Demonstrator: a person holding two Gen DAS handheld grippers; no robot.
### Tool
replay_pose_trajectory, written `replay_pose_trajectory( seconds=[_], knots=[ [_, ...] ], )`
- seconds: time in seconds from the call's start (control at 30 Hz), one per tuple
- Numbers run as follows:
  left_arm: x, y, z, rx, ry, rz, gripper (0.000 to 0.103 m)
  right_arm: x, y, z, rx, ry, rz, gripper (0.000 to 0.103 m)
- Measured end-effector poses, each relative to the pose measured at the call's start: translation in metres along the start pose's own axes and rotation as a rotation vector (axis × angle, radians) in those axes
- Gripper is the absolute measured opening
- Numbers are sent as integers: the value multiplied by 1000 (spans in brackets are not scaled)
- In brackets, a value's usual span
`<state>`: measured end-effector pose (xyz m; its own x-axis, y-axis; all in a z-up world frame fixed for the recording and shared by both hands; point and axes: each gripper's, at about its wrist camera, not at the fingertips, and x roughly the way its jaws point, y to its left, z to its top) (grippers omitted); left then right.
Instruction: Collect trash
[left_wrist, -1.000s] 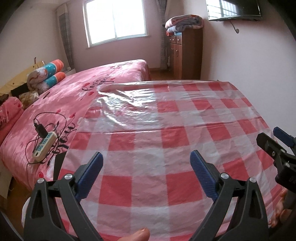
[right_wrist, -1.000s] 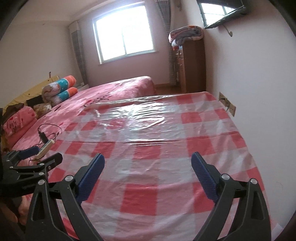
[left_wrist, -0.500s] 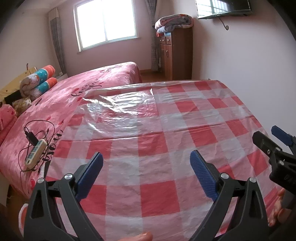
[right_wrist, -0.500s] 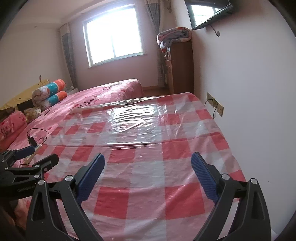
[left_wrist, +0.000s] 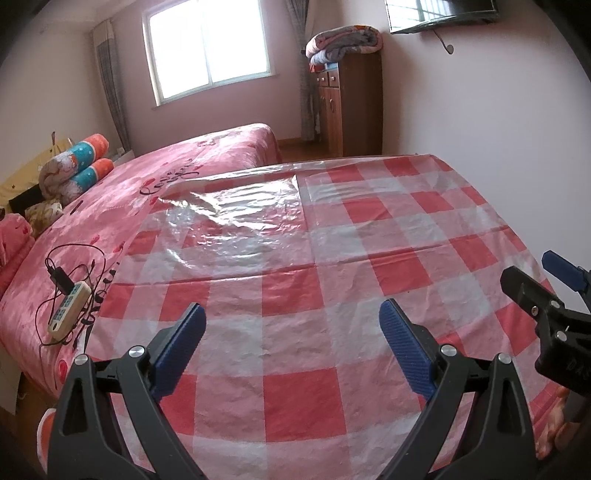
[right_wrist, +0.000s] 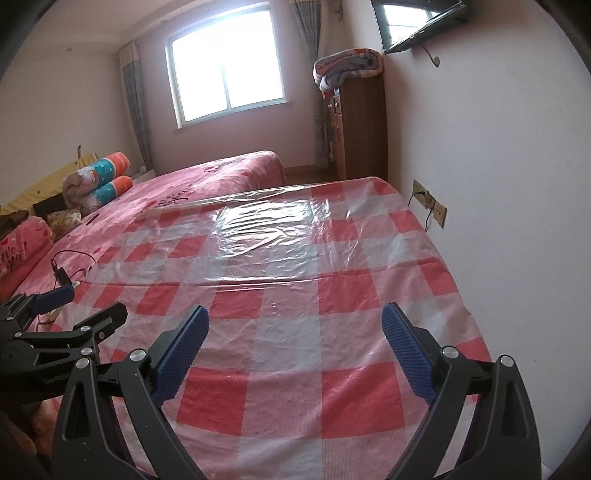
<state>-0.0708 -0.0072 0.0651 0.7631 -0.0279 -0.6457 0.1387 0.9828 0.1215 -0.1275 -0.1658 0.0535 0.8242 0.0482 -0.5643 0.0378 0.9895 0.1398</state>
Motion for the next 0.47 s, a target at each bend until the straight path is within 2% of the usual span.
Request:
replay_pose_trajectory(
  seconds=[0.2, 0.47],
  knots=[
    [14, -2, -4, -5, 45, 11, 95, 8, -4, -1, 17, 41, 10, 93],
    [51, 5, -14, -74, 161, 41, 95, 29, -9, -4, 42, 140, 0, 94]
  ],
)
